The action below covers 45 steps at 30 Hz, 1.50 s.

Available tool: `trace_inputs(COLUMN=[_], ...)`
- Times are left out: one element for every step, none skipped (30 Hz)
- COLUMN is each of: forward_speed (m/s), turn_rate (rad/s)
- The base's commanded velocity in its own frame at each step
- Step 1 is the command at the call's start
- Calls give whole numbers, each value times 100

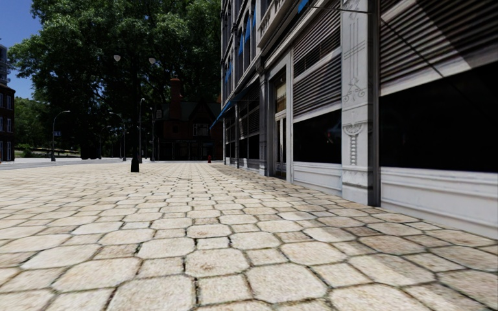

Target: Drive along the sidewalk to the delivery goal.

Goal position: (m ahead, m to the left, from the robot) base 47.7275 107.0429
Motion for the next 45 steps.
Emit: trace_inputs(forward_speed=[0,0,0,0,0,0,0,0,0,0,0,0,0,0,0,0,0,0,0,0,0,0,0,0,0,0,0,0,0,0,0,0,0,0,0,0,0,0,0,0,0,0,0,0,0], turn_rate=[0,0,0,0,0,0,0,0,0,0,0,0,0,0,0,0,0,0,0,0,0,0,0,0,0,0,0,0,0,0,0,0,0,0,0,0,0,0,0,0,0,0,0,0,0])
